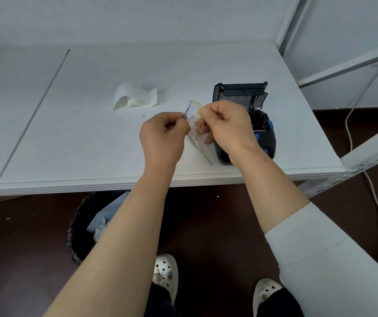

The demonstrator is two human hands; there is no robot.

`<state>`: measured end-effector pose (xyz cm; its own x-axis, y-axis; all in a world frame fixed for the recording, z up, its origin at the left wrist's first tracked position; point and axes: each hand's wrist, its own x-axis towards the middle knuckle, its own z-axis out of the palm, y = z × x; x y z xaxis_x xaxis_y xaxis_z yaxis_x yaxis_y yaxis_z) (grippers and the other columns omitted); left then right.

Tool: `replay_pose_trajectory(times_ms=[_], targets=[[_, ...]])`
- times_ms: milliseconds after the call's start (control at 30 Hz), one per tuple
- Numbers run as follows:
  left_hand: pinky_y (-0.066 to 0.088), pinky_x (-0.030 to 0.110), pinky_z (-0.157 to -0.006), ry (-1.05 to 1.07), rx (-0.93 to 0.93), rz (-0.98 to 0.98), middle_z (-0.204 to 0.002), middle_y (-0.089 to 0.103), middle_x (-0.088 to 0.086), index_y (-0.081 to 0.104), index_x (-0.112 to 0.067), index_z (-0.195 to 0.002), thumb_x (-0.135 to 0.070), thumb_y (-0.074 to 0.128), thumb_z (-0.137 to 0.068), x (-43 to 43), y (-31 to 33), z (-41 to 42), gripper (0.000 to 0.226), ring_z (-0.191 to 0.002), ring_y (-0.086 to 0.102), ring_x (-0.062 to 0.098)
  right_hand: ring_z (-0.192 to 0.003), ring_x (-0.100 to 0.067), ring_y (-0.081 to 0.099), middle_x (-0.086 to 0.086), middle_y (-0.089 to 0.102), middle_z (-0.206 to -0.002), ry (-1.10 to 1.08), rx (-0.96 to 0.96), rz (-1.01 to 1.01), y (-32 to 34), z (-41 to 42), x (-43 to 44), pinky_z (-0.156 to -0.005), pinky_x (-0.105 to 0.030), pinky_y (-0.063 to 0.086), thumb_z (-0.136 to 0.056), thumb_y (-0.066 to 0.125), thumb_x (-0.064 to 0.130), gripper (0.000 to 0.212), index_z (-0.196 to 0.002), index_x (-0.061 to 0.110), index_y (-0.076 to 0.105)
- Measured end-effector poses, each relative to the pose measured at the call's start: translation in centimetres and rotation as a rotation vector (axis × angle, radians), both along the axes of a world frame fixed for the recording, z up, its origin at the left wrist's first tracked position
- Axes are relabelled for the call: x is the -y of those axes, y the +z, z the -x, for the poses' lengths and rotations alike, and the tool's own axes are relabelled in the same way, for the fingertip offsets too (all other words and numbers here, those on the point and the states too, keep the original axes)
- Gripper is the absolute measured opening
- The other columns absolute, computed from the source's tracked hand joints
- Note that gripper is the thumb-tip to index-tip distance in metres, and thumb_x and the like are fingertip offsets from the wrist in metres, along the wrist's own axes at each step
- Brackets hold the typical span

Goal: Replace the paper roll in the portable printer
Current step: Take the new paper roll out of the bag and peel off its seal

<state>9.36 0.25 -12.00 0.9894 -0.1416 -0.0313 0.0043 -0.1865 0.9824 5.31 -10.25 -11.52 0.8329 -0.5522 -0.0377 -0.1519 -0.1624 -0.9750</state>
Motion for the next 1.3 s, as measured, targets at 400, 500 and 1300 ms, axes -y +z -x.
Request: replay_pose_trajectory(times_ms=[400, 500, 1300], targets=[[0.059, 0.045, -0.079, -0.112, -0.102, -0.191, -0.060, 0.061, -0.002, 0.061, -0.017, -0.069, -0.005, 0.059, -0.075, -0.7, -0.2, 0.0, 0.013, -0.060, 0.067, 0.024, -0.045, 0.001, 0.054, 0.001, 0.065, -0.066, -0.030, 0.042, 0.062, 0.1, 0.0, 0.9, -0.044, -0.012, 0.040, -0.090, 0.052, 0.008, 0.007, -0.088, 0.012, 0.057], [0.060, 0.040, -0.076, -0.055, -0.129, -0.045, -0.058, 0.061, 0.000, 0.063, -0.011, -0.077, 0.000, 0.058, -0.078, -0.7, 0.0, -0.3, 0.013, -0.046, 0.063, 0.011, -0.054, -0.002, 0.058, 0.000, 0.066, -0.071, 0.031, 0.011, -0.027, 0.3, 0.2, 0.9, -0.051, -0.015, 0.047, -0.080, 0.067, 0.009, 0.025, -0.100, 0.016, 0.054], [0.043, 0.032, -0.096, -0.154, -0.163, -0.239, -0.120, 0.051, -0.005, 0.046, -0.024, -0.128, -0.003, 0.054, -0.072, -2.1, 0.1, -1.4, 0.061, -0.126, 0.043, 0.023, -0.046, 0.012, 0.057, 0.004, 0.062, -0.076, -0.061, -0.026, 0.137, 0.1, 0.2, 1.0, -0.054, -0.006, 0.050, -0.087, 0.051, -0.002, 0.027, -0.106, 0.005, 0.067]])
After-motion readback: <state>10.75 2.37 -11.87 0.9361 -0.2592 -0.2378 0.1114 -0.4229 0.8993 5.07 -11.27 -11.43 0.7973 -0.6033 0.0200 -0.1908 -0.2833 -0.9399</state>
